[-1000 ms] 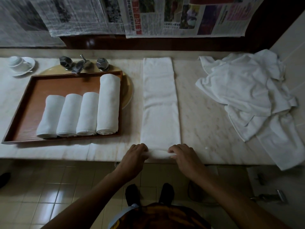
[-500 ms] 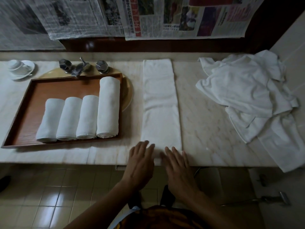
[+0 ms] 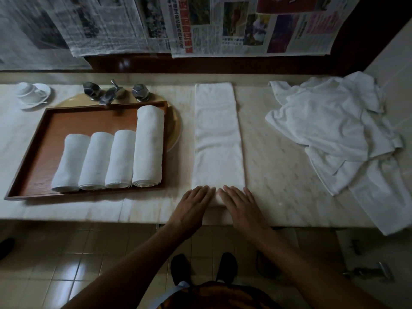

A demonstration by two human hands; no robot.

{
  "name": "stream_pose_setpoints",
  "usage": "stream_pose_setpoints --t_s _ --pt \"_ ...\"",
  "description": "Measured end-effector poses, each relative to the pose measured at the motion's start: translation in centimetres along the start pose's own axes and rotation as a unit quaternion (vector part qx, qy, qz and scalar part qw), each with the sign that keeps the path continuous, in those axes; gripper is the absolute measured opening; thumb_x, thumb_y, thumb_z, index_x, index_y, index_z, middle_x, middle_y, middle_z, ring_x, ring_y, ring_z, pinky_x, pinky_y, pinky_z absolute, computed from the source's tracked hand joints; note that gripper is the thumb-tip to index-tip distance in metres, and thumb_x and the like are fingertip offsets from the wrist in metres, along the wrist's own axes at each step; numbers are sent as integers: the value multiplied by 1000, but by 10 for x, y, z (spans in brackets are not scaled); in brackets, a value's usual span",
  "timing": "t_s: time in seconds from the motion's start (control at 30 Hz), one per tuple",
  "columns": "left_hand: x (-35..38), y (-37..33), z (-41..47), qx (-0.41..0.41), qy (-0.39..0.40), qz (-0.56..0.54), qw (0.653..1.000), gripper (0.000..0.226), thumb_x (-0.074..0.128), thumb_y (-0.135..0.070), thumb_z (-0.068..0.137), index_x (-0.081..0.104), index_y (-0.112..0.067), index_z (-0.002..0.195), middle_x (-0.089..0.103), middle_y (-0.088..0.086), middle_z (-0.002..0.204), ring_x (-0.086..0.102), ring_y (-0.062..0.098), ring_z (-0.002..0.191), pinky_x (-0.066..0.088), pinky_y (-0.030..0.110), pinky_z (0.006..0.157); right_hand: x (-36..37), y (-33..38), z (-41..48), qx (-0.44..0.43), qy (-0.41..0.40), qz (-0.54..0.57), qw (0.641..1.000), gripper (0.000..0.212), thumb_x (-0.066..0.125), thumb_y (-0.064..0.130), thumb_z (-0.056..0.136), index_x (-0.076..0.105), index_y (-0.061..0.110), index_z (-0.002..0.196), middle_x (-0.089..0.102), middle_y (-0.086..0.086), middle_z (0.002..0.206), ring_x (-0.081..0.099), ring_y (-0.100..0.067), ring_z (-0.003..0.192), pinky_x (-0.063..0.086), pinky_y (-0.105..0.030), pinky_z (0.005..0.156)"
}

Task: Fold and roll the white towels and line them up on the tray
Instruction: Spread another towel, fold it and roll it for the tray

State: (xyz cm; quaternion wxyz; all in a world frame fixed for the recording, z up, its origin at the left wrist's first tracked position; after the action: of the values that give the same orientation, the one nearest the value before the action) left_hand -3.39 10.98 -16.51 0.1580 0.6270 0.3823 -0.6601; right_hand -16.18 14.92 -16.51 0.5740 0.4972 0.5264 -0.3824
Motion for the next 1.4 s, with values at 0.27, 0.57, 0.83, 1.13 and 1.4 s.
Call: stream_pose_setpoints --t_s 0.27,0.57,0.83,1.13,1.4 --pt "-3 -10 -30 -2 6 -101 995 41 62 -14 98 48 -15 137 55 1 139 55 18 123 50 35 99 1 -1 -33 -12 0 117 993 65 70 -6 76 57 16 136 60 -4 136 59 -24 123 54 -40 99" --pt "-13 10 -23 -76 -21 -159 984 22 57 -26 103 69 -18 120 56 -3 123 47 17 109 49 36 88 -15 -8 -28 37 -47 101 993 52 50 4 90 60 14 140 64 -4 128 56 -27 120 46 -51 106" --pt "-25 8 -25 -139 -86 -119 979 42 57 -36 98 56 -21 137 53 3 132 49 21 118 48 39 98 -5 31 -56 47 -47 19 998 84 48 4 76 34 18 158 29 -10 166 21 -36 155 11 -60 121" --pt "18 -16 -26 -69 -20 61 996 100 64 -12 78 14 -13 164 13 15 171 6 35 159 20 56 124 -7 18 -28 50 -12 21 998 84 55 8 83 27 16 161 20 -11 170 11 -35 157 10 -59 122" --pt "-3 2 7 -48 11 -8 999 74 58 -9 96 23 -18 160 33 5 160 30 25 148 41 44 115 -10 -5 6 34 48 24 998 81 57 2 88 27 18 162 35 -9 164 34 -31 150 26 -53 122"
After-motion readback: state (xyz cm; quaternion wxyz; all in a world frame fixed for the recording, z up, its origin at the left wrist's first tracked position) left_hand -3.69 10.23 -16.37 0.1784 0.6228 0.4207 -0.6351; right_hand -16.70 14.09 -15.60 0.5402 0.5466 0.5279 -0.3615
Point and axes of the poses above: each hand's wrist, its own z-axis towards the middle knuckle, its own x-axis out of the palm, y = z × x, the point moved 9 cm from there along z, towards the middle knuckle
